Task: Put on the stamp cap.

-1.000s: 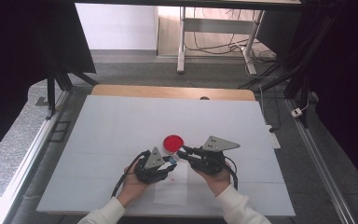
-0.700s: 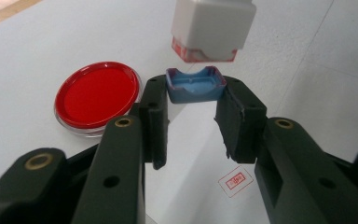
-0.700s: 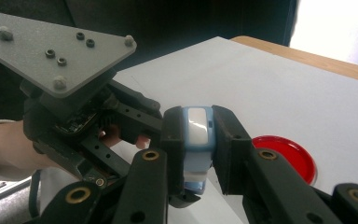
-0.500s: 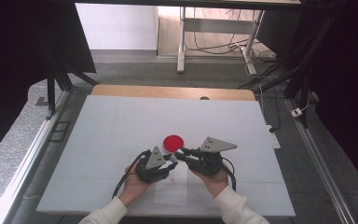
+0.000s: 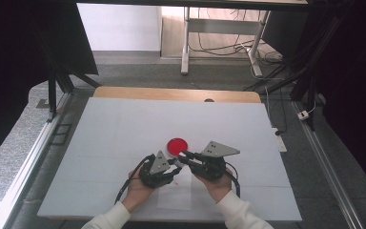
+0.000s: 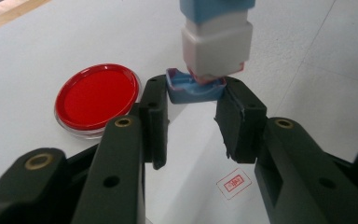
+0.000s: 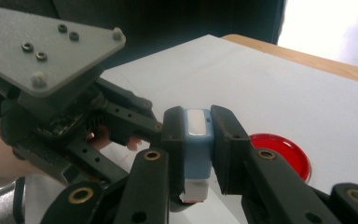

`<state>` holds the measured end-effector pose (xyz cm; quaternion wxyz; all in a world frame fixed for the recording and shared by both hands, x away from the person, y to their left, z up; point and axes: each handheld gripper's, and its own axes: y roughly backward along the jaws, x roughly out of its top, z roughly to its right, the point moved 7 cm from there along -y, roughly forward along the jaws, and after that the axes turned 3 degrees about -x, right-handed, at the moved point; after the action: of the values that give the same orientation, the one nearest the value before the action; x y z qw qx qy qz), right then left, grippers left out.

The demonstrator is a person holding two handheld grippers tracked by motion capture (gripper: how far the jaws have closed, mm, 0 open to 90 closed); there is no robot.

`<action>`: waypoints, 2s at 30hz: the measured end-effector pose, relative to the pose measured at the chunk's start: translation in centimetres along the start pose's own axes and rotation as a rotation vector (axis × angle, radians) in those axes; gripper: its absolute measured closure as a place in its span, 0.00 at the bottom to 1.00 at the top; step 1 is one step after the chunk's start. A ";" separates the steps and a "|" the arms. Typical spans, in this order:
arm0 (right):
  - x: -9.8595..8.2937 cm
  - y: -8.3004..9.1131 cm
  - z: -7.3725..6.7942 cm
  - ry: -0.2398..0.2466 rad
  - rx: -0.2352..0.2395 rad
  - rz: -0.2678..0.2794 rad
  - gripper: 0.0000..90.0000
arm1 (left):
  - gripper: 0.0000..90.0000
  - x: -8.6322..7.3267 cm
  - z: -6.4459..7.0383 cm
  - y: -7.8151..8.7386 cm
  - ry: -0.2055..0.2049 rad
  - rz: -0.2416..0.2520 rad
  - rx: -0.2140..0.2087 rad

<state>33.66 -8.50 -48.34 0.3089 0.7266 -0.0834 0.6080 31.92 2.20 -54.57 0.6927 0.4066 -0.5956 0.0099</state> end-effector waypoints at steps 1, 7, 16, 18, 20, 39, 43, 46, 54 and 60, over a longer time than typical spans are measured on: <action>0.1 0.1 0.0 -0.003 -0.001 0.008 0.84 | 0.71 0.0 0.1 0.0 0.000 -0.001 -0.003; 0.1 -0.1 0.0 -0.018 -0.037 0.016 0.84 | 0.71 0.1 0.5 -0.1 -0.009 0.003 0.000; -0.2 -0.2 -0.2 -0.087 -0.067 0.040 0.84 | 0.71 0.3 0.1 0.2 -0.004 0.024 0.041; -0.3 -0.3 -0.2 -0.094 -0.078 0.048 0.84 | 0.71 0.3 0.1 0.2 -0.003 0.027 0.045; -0.2 -0.3 -0.3 -0.108 -0.086 0.062 0.84 | 0.72 0.4 0.2 0.3 -0.005 0.035 0.050; -0.6 -0.2 -0.6 -0.121 -0.119 0.111 0.84 | 0.73 0.4 0.3 0.4 -0.026 0.033 0.091; -0.8 -0.4 -0.7 -0.125 -0.115 0.102 0.84 | 0.73 0.4 0.3 0.5 -0.037 0.027 0.102; -0.8 -0.3 -0.5 -0.148 -0.104 0.101 0.84 | 0.73 0.4 0.3 0.6 -0.046 0.036 0.112; -1.0 -0.4 -0.4 -0.178 -0.082 0.096 0.85 | 0.73 0.5 0.3 0.7 -0.061 0.037 0.122; -1.2 -0.5 -0.3 -0.203 -0.073 0.096 0.85 | 0.73 0.4 0.1 0.8 -0.037 0.037 0.114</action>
<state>33.33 -8.24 -49.57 0.2957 0.7680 -0.1709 0.5418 31.53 2.48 -53.76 0.6569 0.4344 -0.6143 0.0494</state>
